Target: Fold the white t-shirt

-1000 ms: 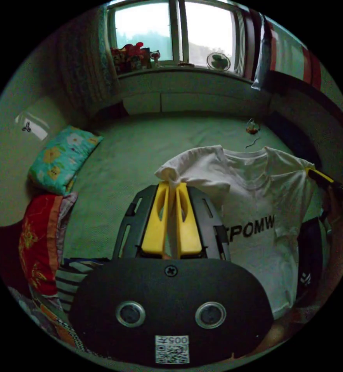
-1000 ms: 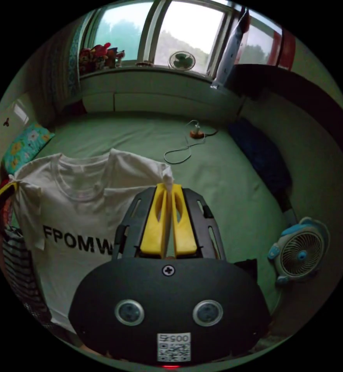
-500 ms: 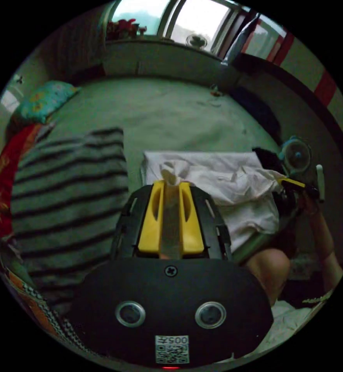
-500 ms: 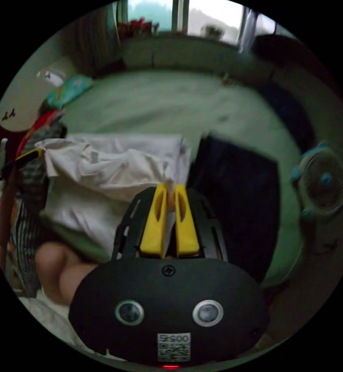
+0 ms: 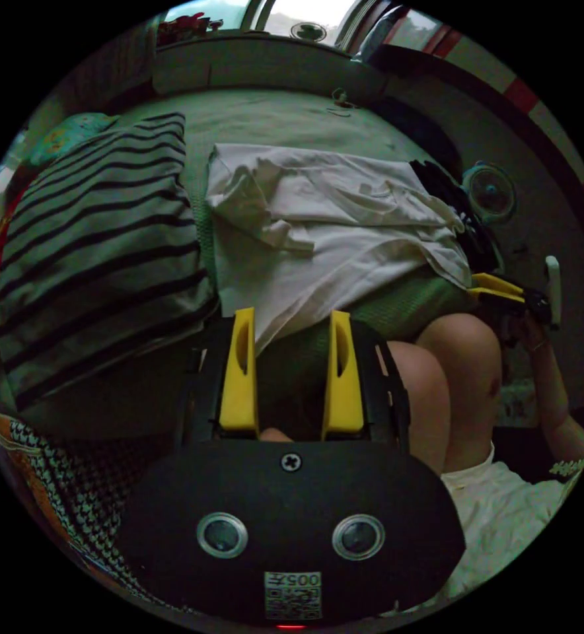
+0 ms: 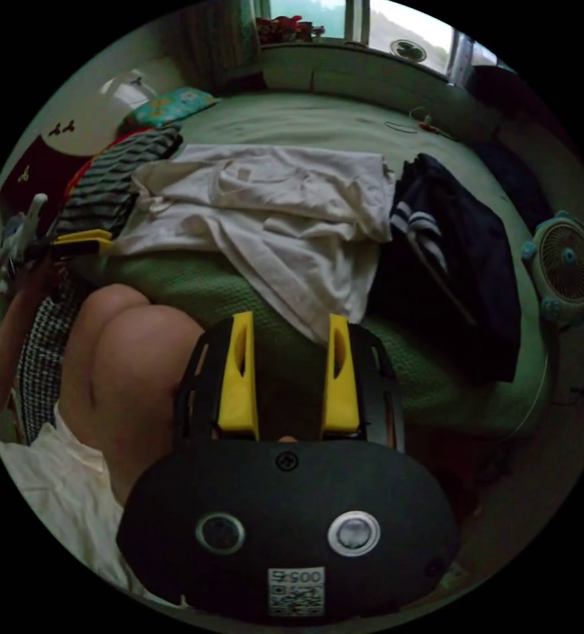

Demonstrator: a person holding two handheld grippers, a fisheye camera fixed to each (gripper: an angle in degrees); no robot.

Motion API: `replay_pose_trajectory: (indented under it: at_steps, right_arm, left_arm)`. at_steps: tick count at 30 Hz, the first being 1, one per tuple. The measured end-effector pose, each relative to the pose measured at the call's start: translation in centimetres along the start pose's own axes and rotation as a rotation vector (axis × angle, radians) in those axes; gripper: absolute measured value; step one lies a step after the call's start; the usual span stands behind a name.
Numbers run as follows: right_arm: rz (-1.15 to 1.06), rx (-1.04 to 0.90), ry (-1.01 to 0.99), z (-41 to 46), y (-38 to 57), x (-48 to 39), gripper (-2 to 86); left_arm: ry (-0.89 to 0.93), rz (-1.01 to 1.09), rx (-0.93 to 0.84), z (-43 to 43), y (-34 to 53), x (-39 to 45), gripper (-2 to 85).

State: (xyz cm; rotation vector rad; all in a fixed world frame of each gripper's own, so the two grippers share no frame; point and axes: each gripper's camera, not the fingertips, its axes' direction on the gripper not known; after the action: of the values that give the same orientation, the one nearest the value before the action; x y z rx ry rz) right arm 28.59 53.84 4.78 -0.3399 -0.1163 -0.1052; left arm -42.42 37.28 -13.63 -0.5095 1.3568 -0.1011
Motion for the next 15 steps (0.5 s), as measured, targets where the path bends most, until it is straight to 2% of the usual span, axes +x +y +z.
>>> replay_pose_trajectory:
  at_steps: [5, 8, 10, 15]
  right_arm:
    - [0.059, 0.021, 0.088, 1.3, 0.4, -1.1, 11.0]
    - [0.104, 0.021, 0.088, 1.6, 1.0, -0.4, 8.3]
    - [0.135, 0.033, 0.111, 0.2, 1.8, 0.3, -0.2]
    - [0.138, 0.103, 0.045, -4.2, 4.8, 2.4, -1.6]
  left_arm:
    - [-0.023, -0.032, -0.045, 1.6, 2.9, -0.5, 11.7]
    - [-0.009, -0.07, -0.014, 1.7, 5.0, -1.0, 9.7]
    - [0.007, -0.074, -0.016, 1.2, 6.1, -1.3, 6.5]
    - [0.029, -0.016, 0.062, -2.2, 9.6, -1.1, 3.4]
